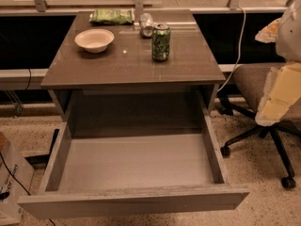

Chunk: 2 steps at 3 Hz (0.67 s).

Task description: Place green can into top drawer

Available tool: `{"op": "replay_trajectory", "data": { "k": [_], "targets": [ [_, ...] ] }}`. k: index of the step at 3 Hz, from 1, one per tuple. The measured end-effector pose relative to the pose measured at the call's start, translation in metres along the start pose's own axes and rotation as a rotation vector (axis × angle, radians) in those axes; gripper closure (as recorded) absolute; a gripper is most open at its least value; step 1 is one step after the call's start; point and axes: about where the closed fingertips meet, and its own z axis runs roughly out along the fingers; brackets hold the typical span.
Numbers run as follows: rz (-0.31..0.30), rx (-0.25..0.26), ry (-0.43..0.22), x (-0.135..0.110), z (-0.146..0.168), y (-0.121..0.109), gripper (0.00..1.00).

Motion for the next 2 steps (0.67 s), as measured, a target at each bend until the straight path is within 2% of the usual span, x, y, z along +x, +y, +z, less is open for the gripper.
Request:
{"op": "replay_trajectory", "data": {
  "k": [2],
  "targets": [
    [0.023, 0.022, -0.024, -0.0081, 0.0049, -0.0014, 0.0]
  ]
}}
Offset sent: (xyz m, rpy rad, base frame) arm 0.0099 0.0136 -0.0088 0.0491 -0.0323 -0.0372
